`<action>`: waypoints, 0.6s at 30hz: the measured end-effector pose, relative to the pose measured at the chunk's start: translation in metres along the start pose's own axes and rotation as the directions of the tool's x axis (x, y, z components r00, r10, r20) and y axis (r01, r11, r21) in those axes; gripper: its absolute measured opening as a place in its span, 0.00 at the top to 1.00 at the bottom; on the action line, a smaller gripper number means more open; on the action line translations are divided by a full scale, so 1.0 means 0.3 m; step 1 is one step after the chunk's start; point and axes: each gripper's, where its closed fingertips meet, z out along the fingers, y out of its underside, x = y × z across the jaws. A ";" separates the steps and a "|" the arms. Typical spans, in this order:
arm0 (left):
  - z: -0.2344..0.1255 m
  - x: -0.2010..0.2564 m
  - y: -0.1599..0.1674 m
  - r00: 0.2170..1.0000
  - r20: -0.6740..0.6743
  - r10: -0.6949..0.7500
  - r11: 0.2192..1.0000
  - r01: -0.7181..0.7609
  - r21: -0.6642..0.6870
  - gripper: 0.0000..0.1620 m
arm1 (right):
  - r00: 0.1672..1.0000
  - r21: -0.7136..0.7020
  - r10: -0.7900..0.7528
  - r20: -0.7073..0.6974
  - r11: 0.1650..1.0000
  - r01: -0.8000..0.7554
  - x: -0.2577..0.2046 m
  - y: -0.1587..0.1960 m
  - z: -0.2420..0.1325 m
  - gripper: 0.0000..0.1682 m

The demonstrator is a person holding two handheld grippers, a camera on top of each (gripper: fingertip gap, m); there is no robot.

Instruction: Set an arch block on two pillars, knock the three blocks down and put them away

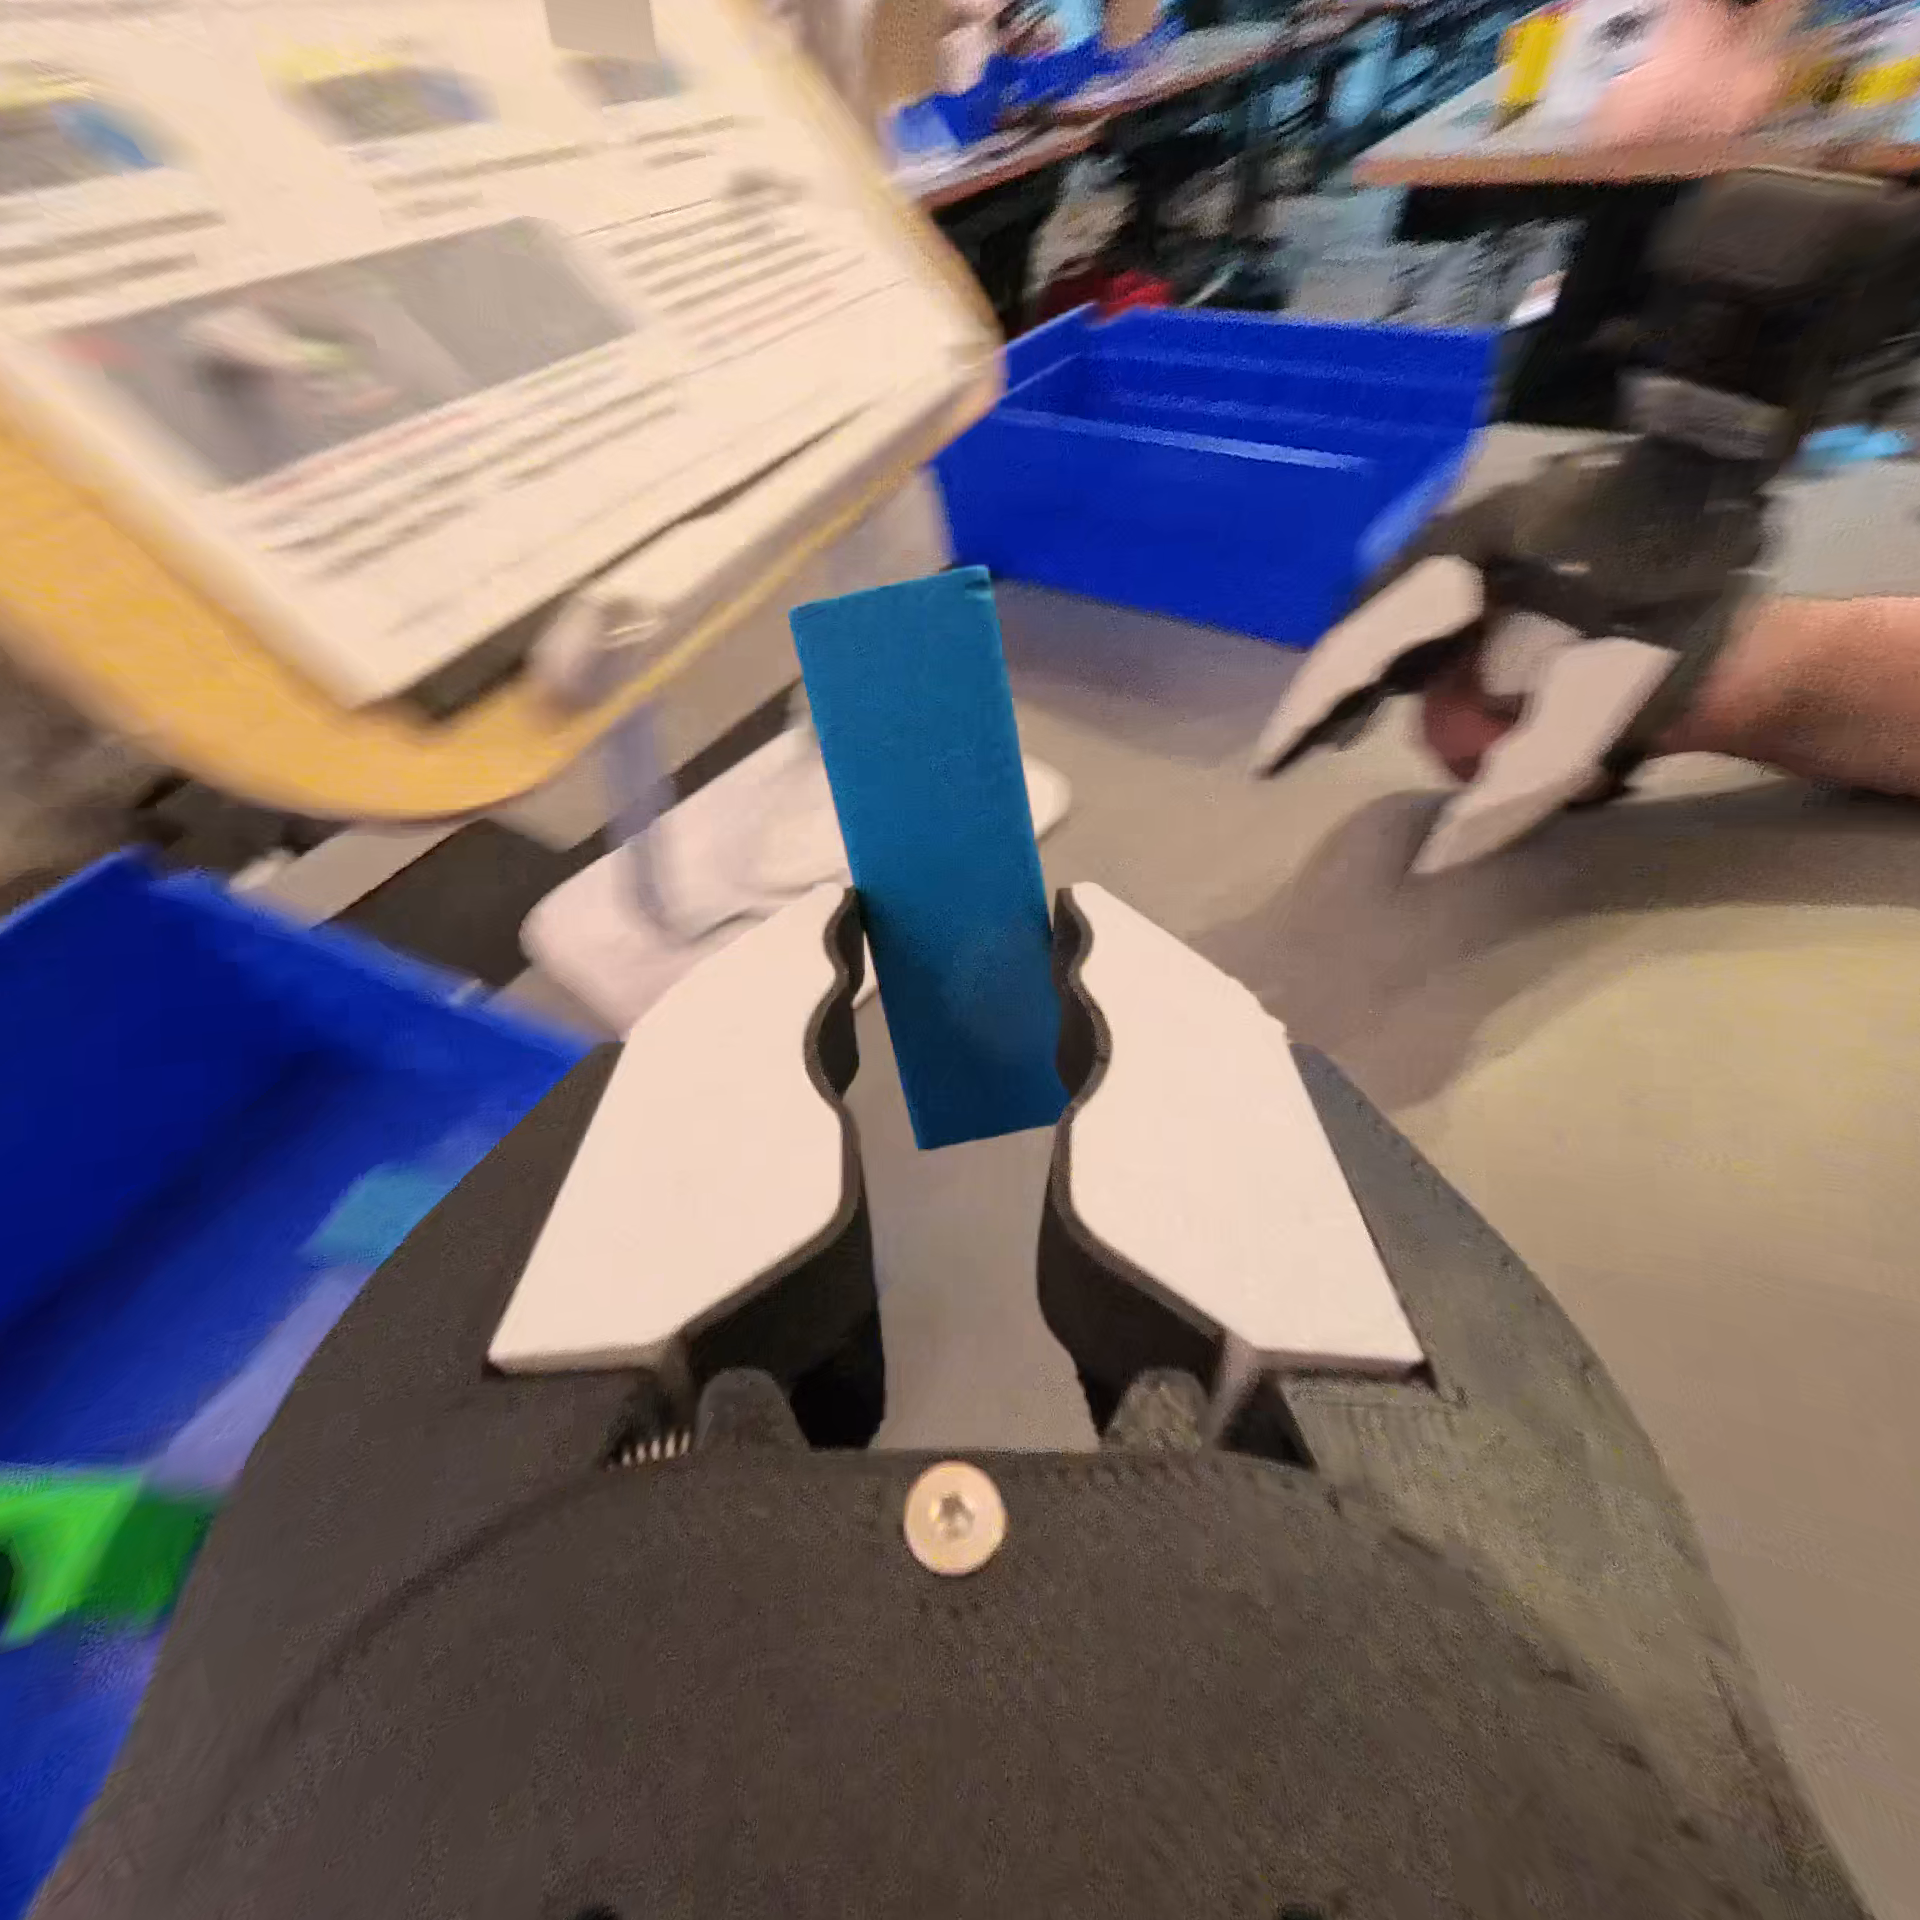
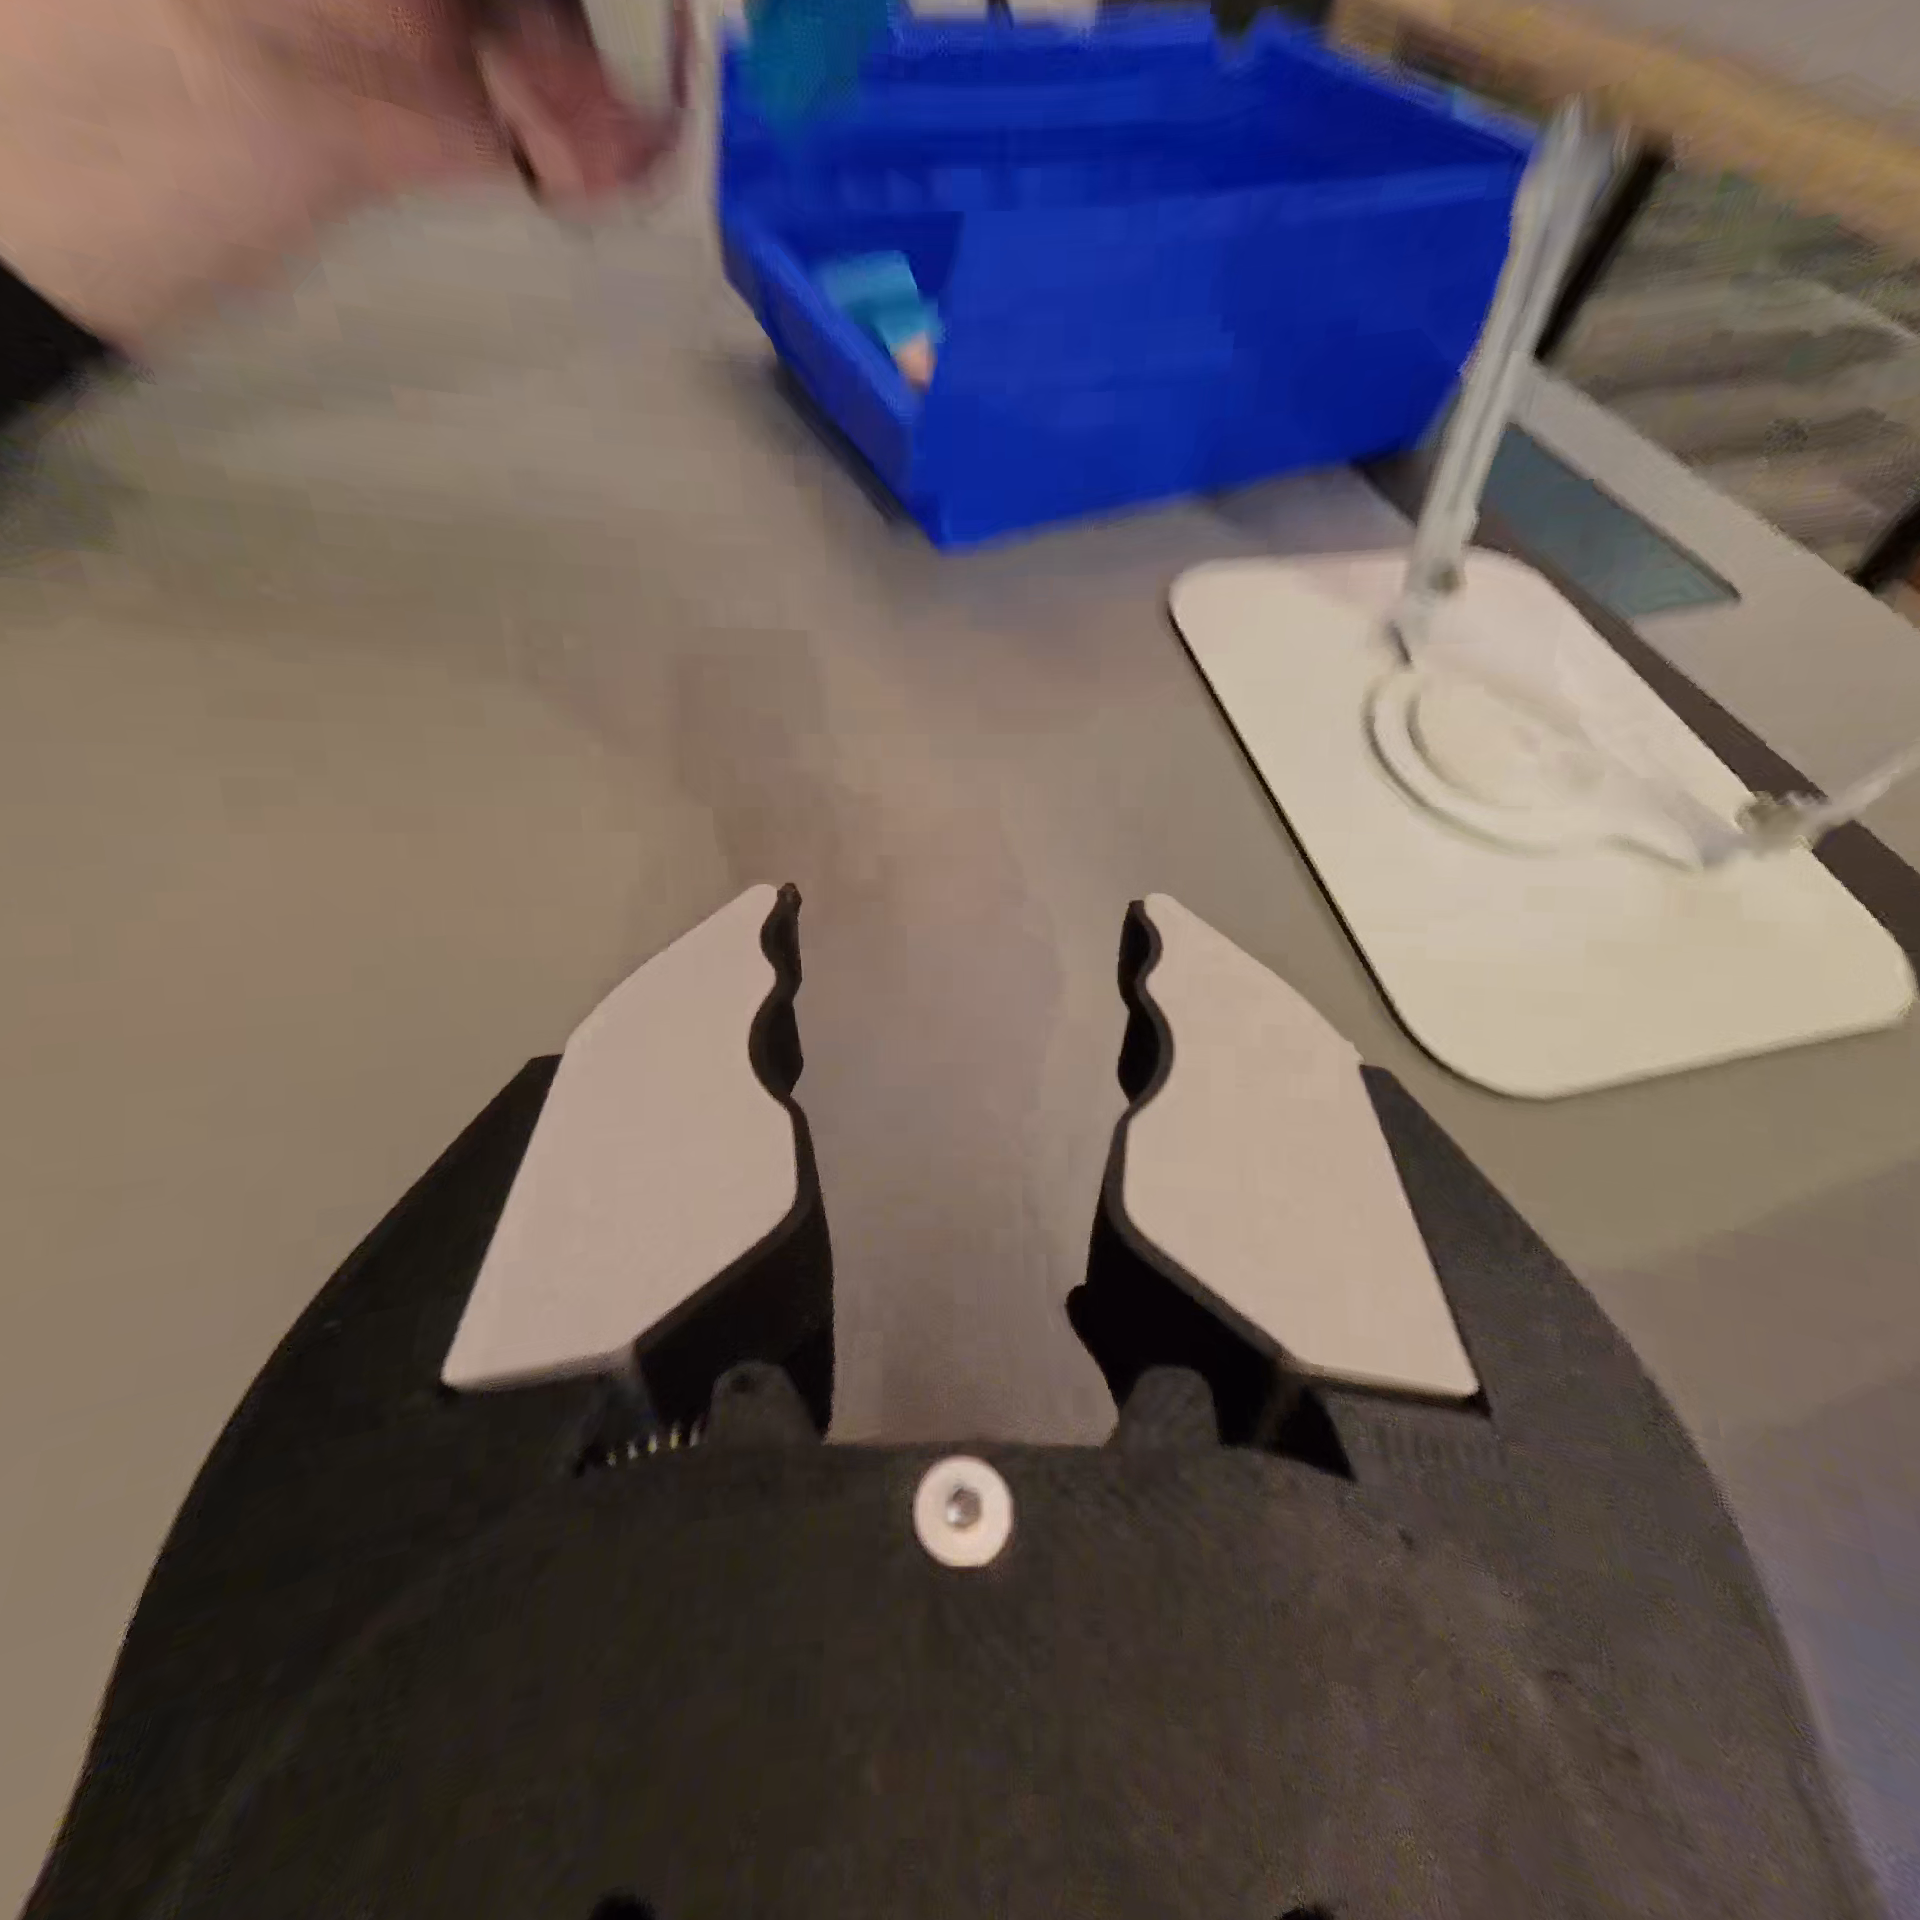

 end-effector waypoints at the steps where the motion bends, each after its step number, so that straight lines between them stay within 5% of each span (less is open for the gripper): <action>1: 0.032 0.090 -0.005 0.997 -0.083 0.008 1.000 -0.006 0.028 0.79 | 0.998 0.073 0.030 0.054 0.997 -0.034 -0.025 -0.047 -0.018 0.65; 8: 0.216 0.505 0.021 0.872 -0.490 -0.001 0.996 0.042 0.073 0.79 | 0.950 0.333 0.035 0.311 0.932 -0.143 -0.166 -0.220 -0.107 0.64; 12: 0.252 0.569 0.029 0.830 -0.558 -0.013 0.994 0.071 0.082 0.79 | 0.936 0.327 0.066 0.346 0.926 -0.186 -0.158 -0.216 -0.117 0.77; 16: 0.279 0.577 0.045 0.824 -0.565 -0.040 0.994 0.089 0.059 0.79 | 0.938 0.301 0.081 0.337 0.935 -0.188 -0.147 -0.207 -0.116 0.79; 18: 0.297 0.536 0.065 0.848 -0.520 -0.105 0.992 0.126 0.005 0.62 | 0.965 0.294 0.067 0.253 0.945 -0.143 -0.108 -0.200 -0.122 0.79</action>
